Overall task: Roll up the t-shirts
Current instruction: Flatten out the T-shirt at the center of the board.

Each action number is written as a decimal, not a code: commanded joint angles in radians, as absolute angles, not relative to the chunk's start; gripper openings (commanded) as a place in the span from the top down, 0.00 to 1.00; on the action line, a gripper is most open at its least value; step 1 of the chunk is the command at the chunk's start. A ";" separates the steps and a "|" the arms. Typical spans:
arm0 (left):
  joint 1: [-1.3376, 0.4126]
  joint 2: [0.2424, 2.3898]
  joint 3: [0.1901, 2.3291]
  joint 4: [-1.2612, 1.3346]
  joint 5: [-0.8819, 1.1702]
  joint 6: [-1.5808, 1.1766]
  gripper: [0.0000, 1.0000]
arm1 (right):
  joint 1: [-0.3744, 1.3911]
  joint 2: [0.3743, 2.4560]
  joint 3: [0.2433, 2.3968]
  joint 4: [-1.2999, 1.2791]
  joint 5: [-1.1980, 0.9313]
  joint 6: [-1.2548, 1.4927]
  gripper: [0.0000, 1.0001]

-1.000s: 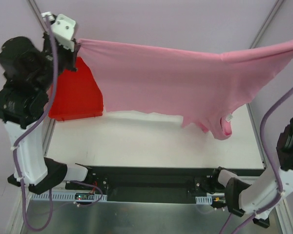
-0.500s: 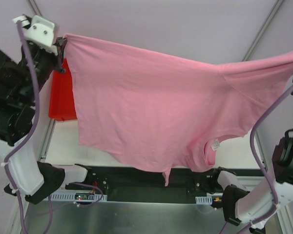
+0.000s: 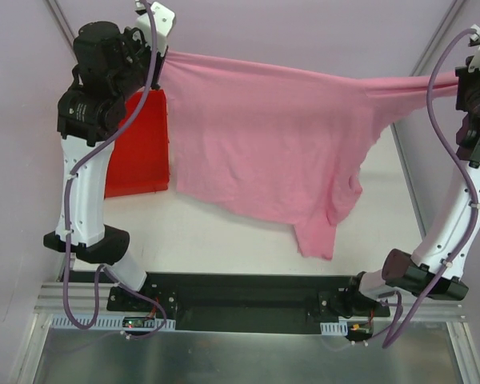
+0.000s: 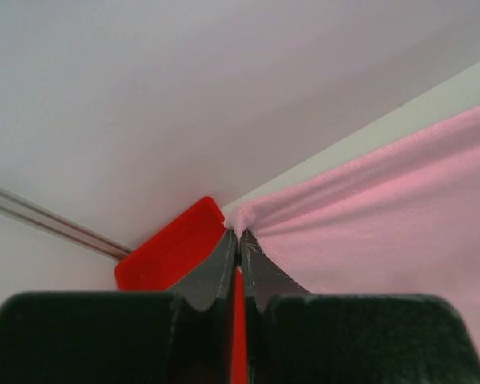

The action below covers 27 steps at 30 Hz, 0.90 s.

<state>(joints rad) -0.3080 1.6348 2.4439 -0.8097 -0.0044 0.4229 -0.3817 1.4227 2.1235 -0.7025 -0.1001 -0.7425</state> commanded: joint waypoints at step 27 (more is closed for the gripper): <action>-0.239 1.230 2.418 -0.746 0.061 0.403 1.00 | -0.397 1.043 2.318 -0.719 0.020 -0.816 0.99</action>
